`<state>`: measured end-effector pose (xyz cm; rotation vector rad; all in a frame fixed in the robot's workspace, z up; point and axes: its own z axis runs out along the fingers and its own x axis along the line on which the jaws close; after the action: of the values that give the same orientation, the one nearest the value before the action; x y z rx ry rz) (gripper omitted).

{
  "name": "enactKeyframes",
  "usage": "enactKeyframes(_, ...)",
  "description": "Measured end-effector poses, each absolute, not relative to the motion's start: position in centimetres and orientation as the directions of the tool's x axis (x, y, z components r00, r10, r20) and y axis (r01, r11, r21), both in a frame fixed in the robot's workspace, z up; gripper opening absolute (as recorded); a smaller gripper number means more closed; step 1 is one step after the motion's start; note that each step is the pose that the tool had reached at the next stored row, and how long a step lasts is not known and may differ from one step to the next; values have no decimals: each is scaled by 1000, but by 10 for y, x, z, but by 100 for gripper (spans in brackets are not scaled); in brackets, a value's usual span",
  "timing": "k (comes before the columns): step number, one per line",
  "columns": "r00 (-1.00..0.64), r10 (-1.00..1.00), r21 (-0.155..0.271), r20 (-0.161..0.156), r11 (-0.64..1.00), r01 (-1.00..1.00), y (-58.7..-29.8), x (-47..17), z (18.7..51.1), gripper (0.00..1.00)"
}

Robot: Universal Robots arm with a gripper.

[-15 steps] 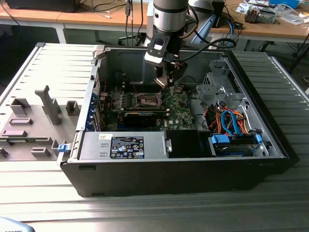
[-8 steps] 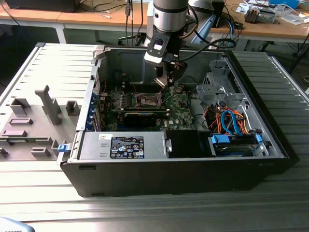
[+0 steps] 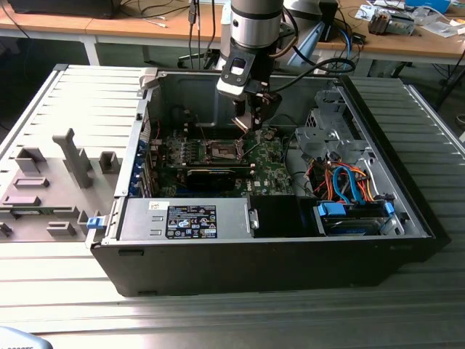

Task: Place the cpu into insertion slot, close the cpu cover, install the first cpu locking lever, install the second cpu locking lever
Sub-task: 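Place the cpu into insertion slot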

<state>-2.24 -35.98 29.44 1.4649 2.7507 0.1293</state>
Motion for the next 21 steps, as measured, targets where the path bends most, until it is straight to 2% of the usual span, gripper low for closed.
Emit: enactKeyframes(21,-547,837,84,19,544,835,-360,-22,294,54)
